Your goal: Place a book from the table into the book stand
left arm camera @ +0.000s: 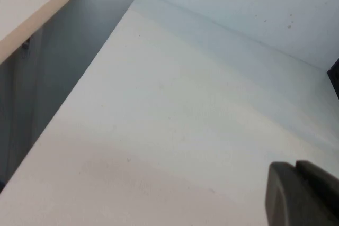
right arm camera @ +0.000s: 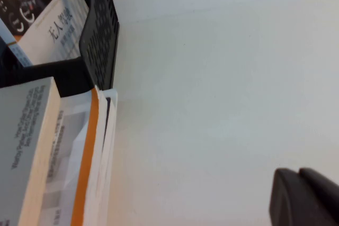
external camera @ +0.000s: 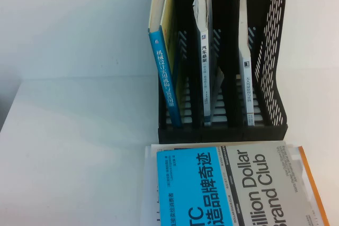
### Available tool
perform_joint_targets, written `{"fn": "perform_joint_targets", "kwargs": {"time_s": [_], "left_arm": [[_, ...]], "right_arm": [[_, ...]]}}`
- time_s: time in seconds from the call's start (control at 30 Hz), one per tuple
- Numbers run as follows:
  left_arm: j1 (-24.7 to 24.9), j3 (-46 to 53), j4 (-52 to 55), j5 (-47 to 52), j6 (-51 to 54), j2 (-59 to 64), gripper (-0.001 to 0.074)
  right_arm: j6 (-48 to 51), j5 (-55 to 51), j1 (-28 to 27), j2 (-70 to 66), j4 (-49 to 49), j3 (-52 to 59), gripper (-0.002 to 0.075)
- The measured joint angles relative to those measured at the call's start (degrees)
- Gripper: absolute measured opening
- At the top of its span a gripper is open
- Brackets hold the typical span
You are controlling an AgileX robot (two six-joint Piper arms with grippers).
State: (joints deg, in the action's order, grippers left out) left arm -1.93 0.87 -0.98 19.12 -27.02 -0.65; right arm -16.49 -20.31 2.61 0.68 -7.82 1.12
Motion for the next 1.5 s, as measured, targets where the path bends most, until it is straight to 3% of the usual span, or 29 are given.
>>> {"fn": "perform_joint_targets", "kwargs": {"time_s": [1.03,1.3,1.5], "left_arm": [[0.0,0.2,4.5,-2.8,7.2,0.0,-0.0004],[0.0,0.3,2.2,-3.4,7.3,0.0,-0.0004],[0.0,0.3,-2.9,-10.0,7.3,0.0,-0.0004]], "right_arm": [[0.0,-0.1,0.0,0.0,-1.1,0.0,-0.0004],[0.0,2.4,0.0,0.0,-1.2,0.4,-0.0004],[0.0,8.2,0.0,0.0,-1.5,0.4,-0.0004]]}}
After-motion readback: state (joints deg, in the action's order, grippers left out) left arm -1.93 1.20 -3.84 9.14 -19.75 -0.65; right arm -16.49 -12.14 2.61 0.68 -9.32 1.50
